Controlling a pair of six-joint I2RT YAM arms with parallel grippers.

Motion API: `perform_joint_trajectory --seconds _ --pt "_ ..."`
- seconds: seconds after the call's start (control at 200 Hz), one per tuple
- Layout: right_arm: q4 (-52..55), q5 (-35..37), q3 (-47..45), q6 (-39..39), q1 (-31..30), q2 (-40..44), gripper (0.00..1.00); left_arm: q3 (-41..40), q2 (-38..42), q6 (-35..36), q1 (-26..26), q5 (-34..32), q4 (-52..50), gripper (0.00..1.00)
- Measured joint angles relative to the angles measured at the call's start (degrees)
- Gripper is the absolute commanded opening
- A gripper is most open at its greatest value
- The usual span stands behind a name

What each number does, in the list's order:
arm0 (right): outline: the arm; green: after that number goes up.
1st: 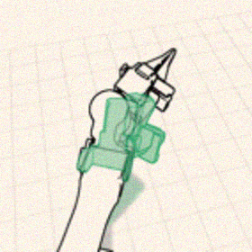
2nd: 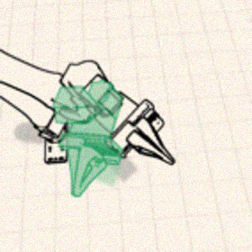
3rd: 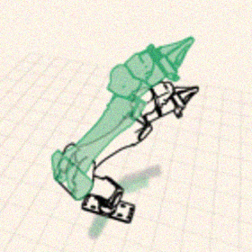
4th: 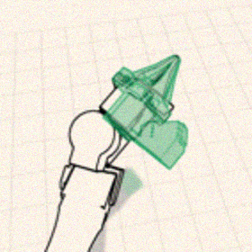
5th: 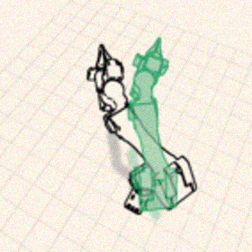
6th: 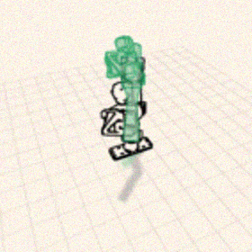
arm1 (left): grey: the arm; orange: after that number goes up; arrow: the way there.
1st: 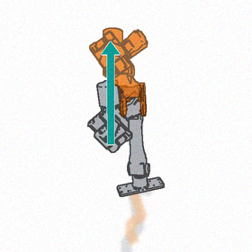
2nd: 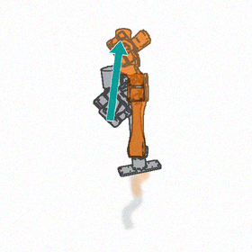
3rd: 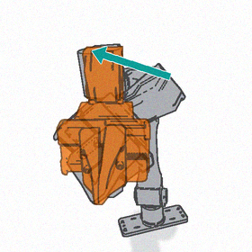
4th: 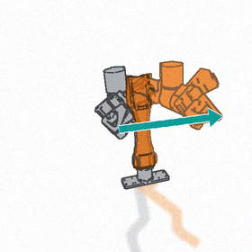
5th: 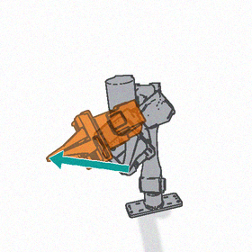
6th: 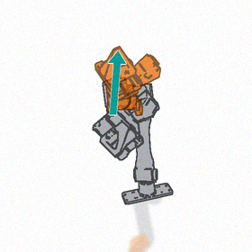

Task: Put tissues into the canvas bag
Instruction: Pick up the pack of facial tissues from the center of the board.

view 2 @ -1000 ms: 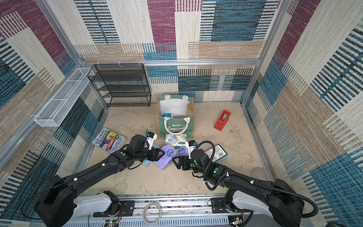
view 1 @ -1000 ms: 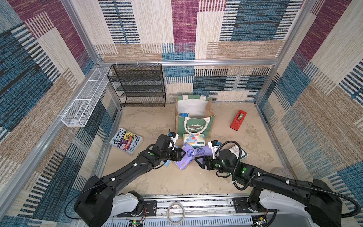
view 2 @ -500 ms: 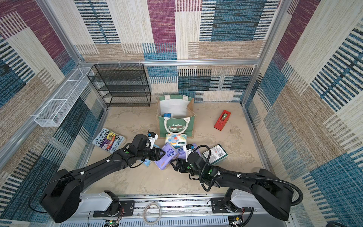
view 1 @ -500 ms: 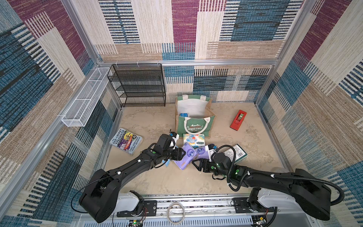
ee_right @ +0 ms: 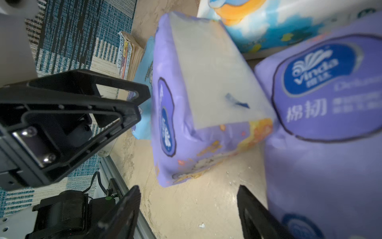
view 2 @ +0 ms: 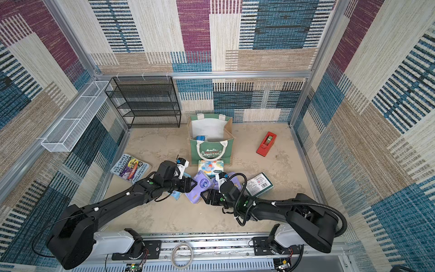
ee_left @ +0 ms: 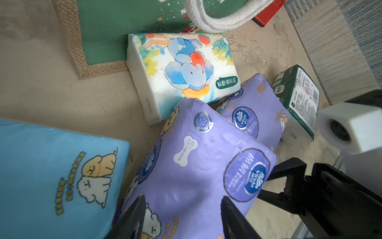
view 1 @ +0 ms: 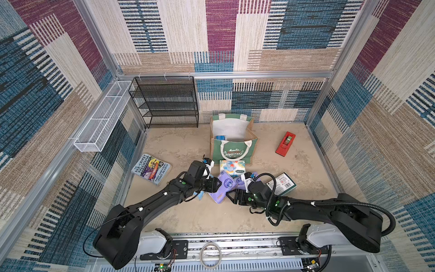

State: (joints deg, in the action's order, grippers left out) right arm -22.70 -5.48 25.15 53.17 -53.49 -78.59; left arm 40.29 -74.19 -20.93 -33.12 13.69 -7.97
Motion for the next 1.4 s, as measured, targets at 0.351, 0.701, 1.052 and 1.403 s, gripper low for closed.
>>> perform_joint_trajectory --seconds 0.351,0.701,1.052,1.403 --pt "-0.33 0.04 2.36 0.74 0.00 -3.69 0.73 -0.39 1.03 1.49 0.00 -1.42 -0.87 0.62" --pt "-0.17 0.00 3.52 0.74 0.90 -5.64 0.73 0.09 -3.23 1.55 0.02 1.36 0.02 0.57" --pt "0.31 -1.79 3.48 -0.02 4.92 -4.68 0.72 -4.85 1.51 -3.21 -0.44 7.32 4.24 0.50" --pt "3.69 -3.15 4.04 -3.10 7.41 -2.99 0.72 -13.03 9.16 -12.35 -2.43 10.58 9.64 0.52"
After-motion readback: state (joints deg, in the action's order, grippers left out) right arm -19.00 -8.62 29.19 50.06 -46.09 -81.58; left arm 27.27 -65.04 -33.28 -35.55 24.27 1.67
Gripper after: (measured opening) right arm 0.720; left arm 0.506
